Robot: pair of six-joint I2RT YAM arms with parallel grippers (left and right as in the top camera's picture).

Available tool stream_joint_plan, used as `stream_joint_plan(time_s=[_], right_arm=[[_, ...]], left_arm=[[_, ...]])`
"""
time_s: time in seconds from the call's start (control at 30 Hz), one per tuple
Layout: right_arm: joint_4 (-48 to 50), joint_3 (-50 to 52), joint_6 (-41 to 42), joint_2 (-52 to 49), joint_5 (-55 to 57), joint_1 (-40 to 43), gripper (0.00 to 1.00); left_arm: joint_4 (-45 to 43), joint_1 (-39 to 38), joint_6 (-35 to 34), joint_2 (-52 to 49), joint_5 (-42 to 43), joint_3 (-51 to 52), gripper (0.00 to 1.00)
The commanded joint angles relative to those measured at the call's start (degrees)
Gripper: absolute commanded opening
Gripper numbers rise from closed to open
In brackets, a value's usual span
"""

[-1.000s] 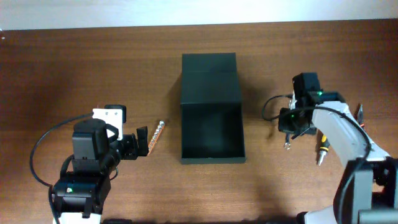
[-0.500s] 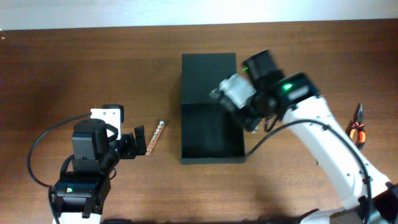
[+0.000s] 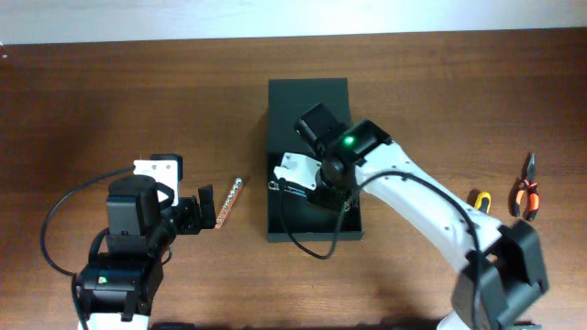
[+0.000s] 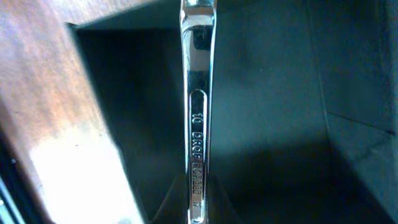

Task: Pack container
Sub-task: 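Carry the wrench into the green box and release it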

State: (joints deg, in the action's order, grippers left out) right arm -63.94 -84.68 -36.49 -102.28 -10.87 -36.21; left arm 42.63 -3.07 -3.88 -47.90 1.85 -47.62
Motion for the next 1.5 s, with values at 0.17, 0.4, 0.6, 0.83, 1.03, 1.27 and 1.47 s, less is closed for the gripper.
stream_joint_plan(time_s=[0.17,0.4,0.6,0.83,1.03,1.27,1.47], right_arm=[[2.8,0.5,-0.8,-7.5,-0.5,0.0,0.04],[4.6,0.5,-0.7,-8.2,-0.8,2.8,0.04],[4.4,0.5,-0.6,-8.2,-1.2,5.2,0.04],[4.6,0.6,-0.6,-9.6,-1.2,5.2,0.04],[4.6,1.3,-0.6,-12.4,-1.2,5.2,0.04],[3.9,1.3,-0.6,-12.5,-1.2,5.2,0.33],[3.2,1.3,-0.5,-12.5,-1.2,5.2,0.65]], left_arm=[[-0.2,0.2,1.0,0.0,-0.6,-1.1,0.99],[-0.2,0.2,1.0,0.0,-0.6,-1.1,0.99],[-0.2,0.2,1.0,0.0,-0.6,-1.1,0.99],[-0.2,0.2,1.0,0.0,-0.6,-1.1,0.99],[-0.2,0.2,1.0,0.0,-0.6,-1.1,0.99],[-0.2,0.2,1.0,0.0,-0.6,-1.1,0.99],[-0.2,0.2,1.0,0.0,-0.6,-1.1,0.99]])
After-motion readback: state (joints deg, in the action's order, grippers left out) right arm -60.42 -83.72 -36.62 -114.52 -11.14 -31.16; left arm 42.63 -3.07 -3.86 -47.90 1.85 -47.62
